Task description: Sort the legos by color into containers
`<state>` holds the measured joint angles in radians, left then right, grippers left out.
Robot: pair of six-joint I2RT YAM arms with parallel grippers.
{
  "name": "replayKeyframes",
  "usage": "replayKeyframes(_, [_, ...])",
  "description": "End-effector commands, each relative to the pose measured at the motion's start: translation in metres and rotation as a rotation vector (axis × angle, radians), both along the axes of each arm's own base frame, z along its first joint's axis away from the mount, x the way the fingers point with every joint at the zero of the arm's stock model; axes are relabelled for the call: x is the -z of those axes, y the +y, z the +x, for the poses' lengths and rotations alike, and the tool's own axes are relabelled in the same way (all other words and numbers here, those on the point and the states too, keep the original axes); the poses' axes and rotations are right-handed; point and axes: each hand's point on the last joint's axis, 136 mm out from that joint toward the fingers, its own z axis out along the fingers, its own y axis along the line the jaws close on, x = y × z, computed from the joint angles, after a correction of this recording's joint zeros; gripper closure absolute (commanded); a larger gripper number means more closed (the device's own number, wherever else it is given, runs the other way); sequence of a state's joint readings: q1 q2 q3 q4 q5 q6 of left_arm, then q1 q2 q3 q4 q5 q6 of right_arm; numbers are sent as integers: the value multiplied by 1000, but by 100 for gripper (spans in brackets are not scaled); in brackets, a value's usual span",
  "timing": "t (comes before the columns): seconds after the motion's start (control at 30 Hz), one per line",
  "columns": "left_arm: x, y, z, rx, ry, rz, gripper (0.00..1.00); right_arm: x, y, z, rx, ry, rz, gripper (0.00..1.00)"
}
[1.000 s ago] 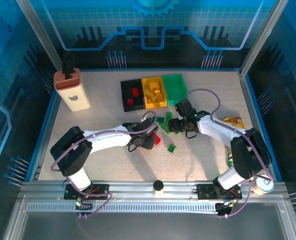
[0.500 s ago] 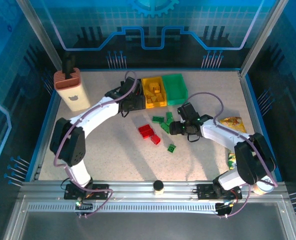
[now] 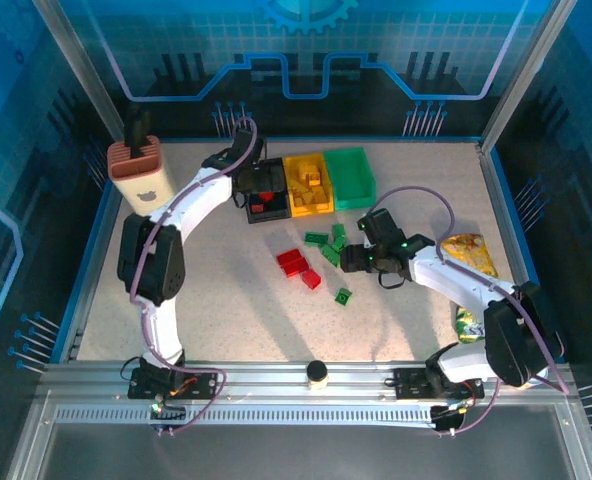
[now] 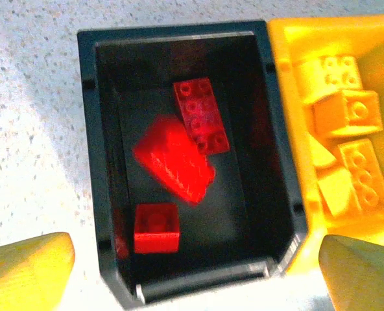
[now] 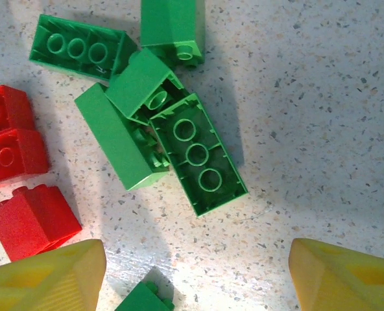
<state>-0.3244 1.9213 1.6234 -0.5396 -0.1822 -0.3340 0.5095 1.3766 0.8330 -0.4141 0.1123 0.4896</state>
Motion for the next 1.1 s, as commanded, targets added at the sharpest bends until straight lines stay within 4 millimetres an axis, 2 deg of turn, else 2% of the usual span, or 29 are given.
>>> replayKeyframes(0.0, [-52, -10, -23, 35, -111, -102, 3, 2, 12, -5, -64, 26, 0, 25])
replayKeyframes(0.2, [-56, 4, -71, 12, -139, -142, 6, 6, 57, -12, -277, 46, -74, 26])
replayKeyframes(0.4, [-39, 18, -111, -14, -130, -147, 7, 25, 93, -22, -414, 86, -193, 25])
replayKeyframes(0.53, [-22, 31, -129, -40, -114, -122, 7, 43, 99, -19, -420, 124, -264, 26])
replayKeyframes(0.7, [-4, 36, -144, -49, -80, -118, 8, 63, 108, -23, -447, 167, -315, 31])
replayKeyframes(0.8, [1, 37, -147, -53, -73, -116, 9, 66, 113, -26, -462, 169, -328, 39])
replayKeyframes(0.9, [1, 39, -150, -55, -76, -113, 10, 59, 118, -27, -470, 147, -349, 59])
replayKeyframes(0.97, [0, 40, -151, -58, -83, -113, 11, 51, 121, -27, -478, 128, -349, 69])
replayKeyframes(1.07, [-2, 43, -155, -62, -87, -107, 12, 36, 127, -23, -480, 97, -331, 74])
